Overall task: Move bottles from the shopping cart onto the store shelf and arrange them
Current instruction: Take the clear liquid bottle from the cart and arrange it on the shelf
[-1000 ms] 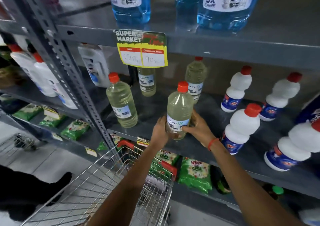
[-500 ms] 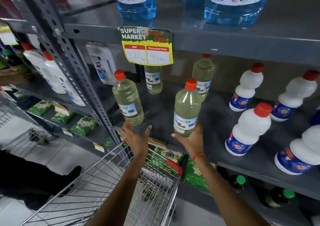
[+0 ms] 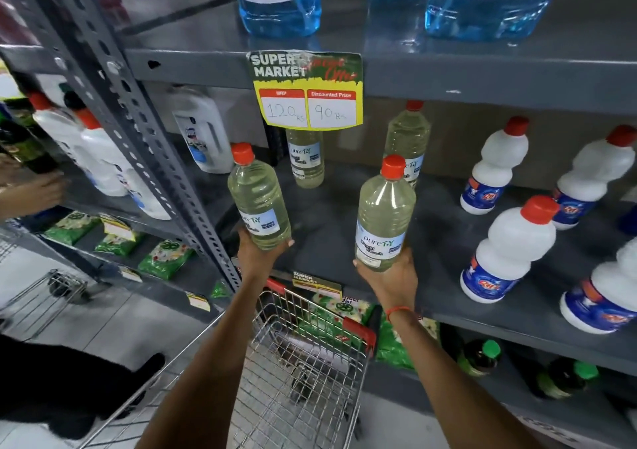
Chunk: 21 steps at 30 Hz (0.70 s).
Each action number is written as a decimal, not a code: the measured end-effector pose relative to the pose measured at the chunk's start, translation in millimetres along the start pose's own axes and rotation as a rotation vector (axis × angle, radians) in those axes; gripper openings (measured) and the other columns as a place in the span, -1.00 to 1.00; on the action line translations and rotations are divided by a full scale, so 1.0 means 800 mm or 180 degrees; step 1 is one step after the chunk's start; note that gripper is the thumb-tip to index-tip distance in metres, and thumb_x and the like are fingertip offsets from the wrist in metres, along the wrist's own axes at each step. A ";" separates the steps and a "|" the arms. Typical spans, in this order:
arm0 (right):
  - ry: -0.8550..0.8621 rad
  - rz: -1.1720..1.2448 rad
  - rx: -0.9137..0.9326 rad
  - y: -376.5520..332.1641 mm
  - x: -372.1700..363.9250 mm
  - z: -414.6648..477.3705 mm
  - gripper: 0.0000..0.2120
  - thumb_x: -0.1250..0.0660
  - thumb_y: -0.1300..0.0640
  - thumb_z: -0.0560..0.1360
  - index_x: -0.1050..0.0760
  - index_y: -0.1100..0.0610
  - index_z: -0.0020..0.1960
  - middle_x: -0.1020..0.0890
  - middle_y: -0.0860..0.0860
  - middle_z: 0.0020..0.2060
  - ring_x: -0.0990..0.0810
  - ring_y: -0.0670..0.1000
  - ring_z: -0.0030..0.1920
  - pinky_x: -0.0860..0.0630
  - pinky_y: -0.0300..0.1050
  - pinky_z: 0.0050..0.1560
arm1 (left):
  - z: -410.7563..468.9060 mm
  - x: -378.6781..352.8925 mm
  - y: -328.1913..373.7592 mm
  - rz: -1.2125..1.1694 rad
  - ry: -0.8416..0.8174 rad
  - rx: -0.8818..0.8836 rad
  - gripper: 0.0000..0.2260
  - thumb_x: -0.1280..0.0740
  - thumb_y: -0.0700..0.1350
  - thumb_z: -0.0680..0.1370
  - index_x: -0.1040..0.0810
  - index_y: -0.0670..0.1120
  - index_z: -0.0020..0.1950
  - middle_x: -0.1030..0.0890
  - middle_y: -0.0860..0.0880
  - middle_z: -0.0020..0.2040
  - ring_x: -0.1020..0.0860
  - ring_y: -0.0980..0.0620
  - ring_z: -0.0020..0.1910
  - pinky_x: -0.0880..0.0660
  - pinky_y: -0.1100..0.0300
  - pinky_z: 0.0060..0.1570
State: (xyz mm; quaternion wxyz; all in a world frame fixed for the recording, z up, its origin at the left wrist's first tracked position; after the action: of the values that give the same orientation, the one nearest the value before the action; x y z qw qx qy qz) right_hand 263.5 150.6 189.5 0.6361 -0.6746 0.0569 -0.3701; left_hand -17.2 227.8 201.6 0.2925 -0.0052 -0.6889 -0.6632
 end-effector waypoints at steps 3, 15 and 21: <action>0.0009 0.0071 -0.0039 0.001 0.003 -0.004 -0.31 -0.61 -0.04 0.04 -0.39 0.11 0.06 -0.63 0.08 -0.03 -0.63 0.10 -0.01 -0.46 -0.22 -0.11 | -0.002 0.001 0.001 -0.0035 -0.0026 0.0004 -0.09 -0.62 -0.05 0.18 -0.21 -0.11 0.40 -0.52 -0.15 0.30 -0.49 -0.18 0.26 -0.40 -0.01 0.22; 0.0226 0.0140 0.0143 -0.007 0.013 -0.009 -0.32 -0.60 0.12 0.09 -0.38 0.18 0.12 -0.61 0.12 -0.02 -0.62 0.14 0.03 -0.57 -0.06 -0.03 | 0.001 -0.002 -0.003 0.0084 -0.0079 0.0100 -0.09 -0.62 -0.01 0.17 -0.22 -0.13 0.39 -0.54 -0.17 0.28 -0.50 -0.20 0.26 -0.44 -0.06 0.24; 0.0152 0.0157 0.0111 -0.004 0.011 -0.007 -0.31 -0.62 0.08 0.09 -0.37 0.18 0.11 -0.64 0.10 -0.01 -0.63 0.14 0.05 -0.51 -0.15 -0.06 | 0.000 -0.003 0.000 0.0079 -0.0080 0.0073 -0.13 -0.62 -0.03 0.19 -0.24 -0.15 0.37 -0.53 -0.18 0.28 -0.50 -0.20 0.25 -0.44 -0.06 0.23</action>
State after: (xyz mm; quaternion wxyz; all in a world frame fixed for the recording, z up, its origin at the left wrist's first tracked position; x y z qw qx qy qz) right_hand 265.3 141.7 195.9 0.6551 -0.6529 0.0822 -0.3712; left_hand -15.5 228.6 200.6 0.2921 -0.0186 -0.7000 -0.6514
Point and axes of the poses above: each hand's wrist, its own z-axis towards the middle knuckle, its own x-axis out of the back of the hand, y = z × x, the point moved 5 cm from there along z, towards the middle knuckle
